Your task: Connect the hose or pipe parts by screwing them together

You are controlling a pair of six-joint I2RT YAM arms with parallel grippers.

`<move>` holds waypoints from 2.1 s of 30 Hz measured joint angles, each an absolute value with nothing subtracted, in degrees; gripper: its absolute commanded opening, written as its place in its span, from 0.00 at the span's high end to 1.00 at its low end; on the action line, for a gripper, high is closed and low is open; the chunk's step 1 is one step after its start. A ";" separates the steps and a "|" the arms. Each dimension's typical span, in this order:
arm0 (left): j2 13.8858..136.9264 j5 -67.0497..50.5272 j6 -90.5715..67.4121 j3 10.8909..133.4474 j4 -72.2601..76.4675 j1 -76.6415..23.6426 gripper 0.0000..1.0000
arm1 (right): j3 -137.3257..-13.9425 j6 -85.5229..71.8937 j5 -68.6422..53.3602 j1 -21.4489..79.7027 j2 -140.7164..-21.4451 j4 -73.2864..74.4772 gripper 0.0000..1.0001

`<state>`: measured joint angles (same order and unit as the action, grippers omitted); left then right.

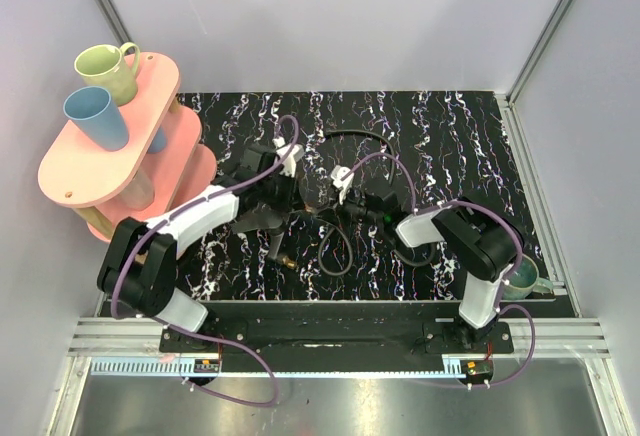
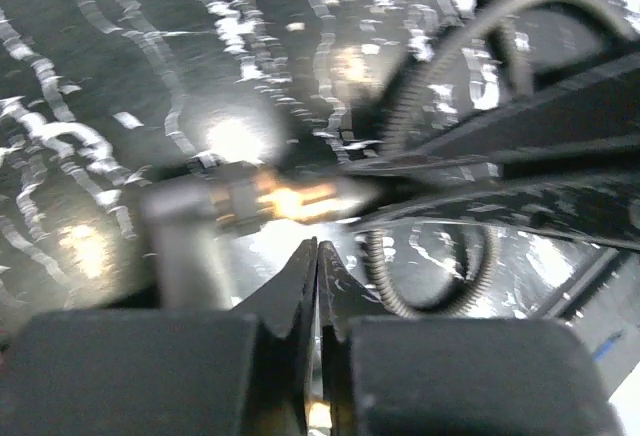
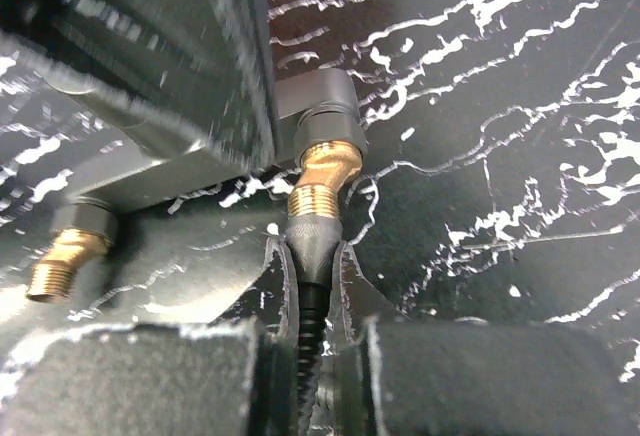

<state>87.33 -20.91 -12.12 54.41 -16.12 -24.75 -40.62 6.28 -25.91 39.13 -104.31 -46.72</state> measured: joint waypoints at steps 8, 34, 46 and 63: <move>83.53 -25.02 -12.10 52.51 -10.57 -28.32 1.00 | -40.36 -10.33 -34.02 36.40 -108.53 -62.11 1.00; 98.02 -5.30 -8.36 72.20 -34.96 -25.58 0.39 | -25.61 -11.99 -26.28 35.77 -95.64 -62.63 1.00; 103.92 -1.13 -5.72 74.61 -39.66 -28.60 0.44 | -24.38 -8.23 -19.03 35.77 -88.75 -57.06 1.00; 108.18 3.38 -4.95 74.52 -39.97 -29.12 0.71 | -24.29 -7.18 -18.46 35.70 -88.75 -56.97 1.00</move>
